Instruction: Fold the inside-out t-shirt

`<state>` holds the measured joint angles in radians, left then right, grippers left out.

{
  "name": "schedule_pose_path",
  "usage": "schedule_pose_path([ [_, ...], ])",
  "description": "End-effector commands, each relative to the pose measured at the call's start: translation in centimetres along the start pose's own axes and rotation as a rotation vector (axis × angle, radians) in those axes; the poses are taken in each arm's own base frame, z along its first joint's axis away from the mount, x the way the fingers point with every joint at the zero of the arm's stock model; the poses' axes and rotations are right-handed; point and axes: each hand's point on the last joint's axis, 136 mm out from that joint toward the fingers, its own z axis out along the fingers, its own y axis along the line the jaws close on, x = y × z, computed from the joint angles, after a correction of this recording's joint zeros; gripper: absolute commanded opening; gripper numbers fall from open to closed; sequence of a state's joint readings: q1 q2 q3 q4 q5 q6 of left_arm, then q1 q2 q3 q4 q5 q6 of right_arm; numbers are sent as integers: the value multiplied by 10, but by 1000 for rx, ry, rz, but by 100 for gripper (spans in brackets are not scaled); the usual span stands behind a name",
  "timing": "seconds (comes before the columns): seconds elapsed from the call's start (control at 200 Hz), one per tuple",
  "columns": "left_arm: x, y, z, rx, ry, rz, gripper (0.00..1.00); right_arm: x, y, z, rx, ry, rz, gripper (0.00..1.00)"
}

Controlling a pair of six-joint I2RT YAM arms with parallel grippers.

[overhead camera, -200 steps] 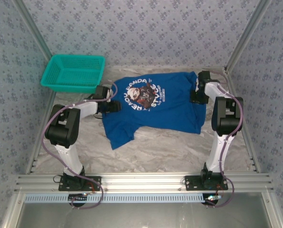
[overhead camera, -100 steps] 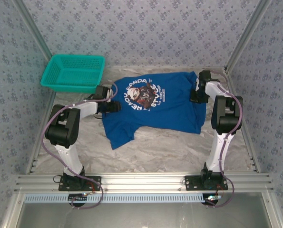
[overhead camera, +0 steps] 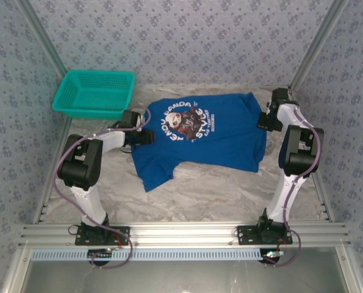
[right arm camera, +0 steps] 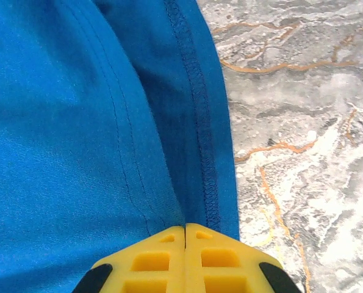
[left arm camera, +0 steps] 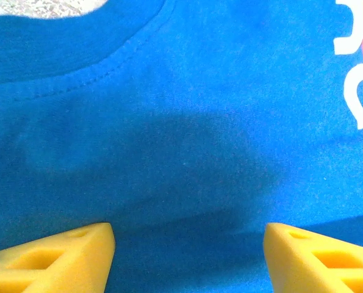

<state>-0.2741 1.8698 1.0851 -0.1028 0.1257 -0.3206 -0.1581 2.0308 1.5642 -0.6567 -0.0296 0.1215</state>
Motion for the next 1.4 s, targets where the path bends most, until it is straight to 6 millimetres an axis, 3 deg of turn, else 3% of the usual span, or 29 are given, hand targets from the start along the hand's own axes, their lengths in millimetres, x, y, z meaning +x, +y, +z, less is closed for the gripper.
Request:
schedule_pose_path([
  [0.0,17,16,-2,-50,52,-1,66,0,-11,-10,58,2,-7,1],
  [0.115,17,15,-3,-45,53,-3,66,-2,-22,-17,137,10,2,18],
  [0.22,13,9,-7,-20,46,-13,66,10,-13,-39,162,-9,-2,35],
  [0.29,8,2,-13,8,28,-29,67,33,2,-52,156,-13,-11,40],
  [0.4,-2,-11,-25,60,-9,-48,67,91,22,-59,127,52,-26,44],
  [0.495,-6,-21,-35,96,-30,-51,68,140,21,-66,182,117,-61,45],
  [0.57,-7,-26,-39,107,-35,-43,68,162,23,-70,193,150,-75,45],
  [0.675,-5,-27,-37,106,-32,-43,68,182,21,-61,217,198,-89,45],
  [0.944,14,-7,-12,28,19,-39,68,187,7,-32,276,273,-91,42],
  [1.284,43,24,10,-43,98,-82,67,176,-38,-36,383,279,-2,32],
  [1.394,41,28,11,-48,97,-97,66,169,-53,-41,433,273,14,30],
])
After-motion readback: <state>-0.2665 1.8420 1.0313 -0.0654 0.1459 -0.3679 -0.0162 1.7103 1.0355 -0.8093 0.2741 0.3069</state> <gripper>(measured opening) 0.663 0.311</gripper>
